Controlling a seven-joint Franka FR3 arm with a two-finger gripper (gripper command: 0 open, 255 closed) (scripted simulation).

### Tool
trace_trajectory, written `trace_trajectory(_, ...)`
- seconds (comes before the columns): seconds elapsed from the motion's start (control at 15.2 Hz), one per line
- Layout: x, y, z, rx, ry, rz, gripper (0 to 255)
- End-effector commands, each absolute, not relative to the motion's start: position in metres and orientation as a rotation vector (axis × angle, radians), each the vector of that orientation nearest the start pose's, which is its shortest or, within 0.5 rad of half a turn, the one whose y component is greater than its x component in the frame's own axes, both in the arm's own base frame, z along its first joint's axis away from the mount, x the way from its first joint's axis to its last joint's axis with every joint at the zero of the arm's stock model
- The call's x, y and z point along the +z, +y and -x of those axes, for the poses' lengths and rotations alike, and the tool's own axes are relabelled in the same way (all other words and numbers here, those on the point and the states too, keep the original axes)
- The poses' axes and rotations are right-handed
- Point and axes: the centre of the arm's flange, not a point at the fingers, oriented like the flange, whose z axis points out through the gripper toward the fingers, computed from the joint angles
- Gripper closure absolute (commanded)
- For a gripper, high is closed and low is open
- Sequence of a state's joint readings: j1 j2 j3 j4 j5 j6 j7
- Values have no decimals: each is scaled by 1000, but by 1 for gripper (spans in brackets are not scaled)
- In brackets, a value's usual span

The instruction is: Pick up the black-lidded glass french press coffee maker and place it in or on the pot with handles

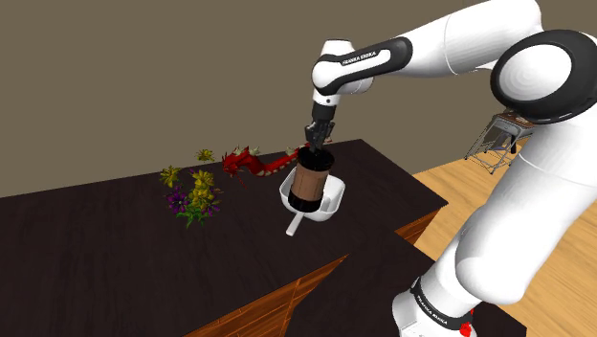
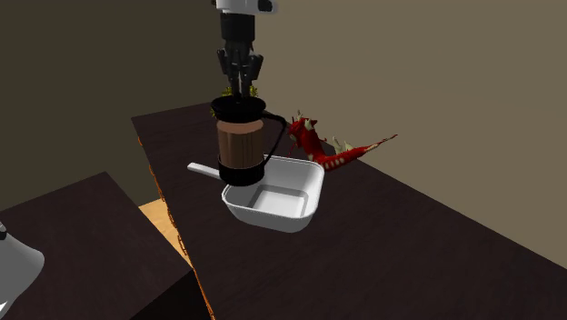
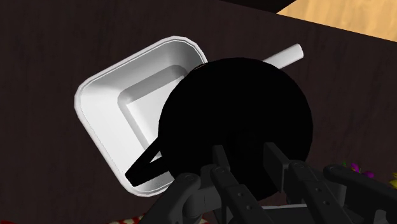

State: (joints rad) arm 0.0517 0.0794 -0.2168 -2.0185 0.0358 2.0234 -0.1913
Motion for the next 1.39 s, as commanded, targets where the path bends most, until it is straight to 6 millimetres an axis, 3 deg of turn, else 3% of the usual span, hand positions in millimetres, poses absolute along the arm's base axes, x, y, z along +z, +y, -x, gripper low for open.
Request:
trace_trajectory(0.0, 402, -89, -554, 100, -15, 3113, 255)
trace_trajectory(0.46, 402, -89, -554, 100, -15, 3113, 255)
trace_trajectory(0.53, 402, -89, -554, 100, -15, 3113, 0)
trace_trajectory(0.86, 402, -89, -554, 100, -15, 3113, 0)
trace_trajectory(1.12, 452, -90, -557, 100, -15, 3113, 0)
trace_trajectory(1.32, 452, -90, -557, 100, -15, 3113, 0)
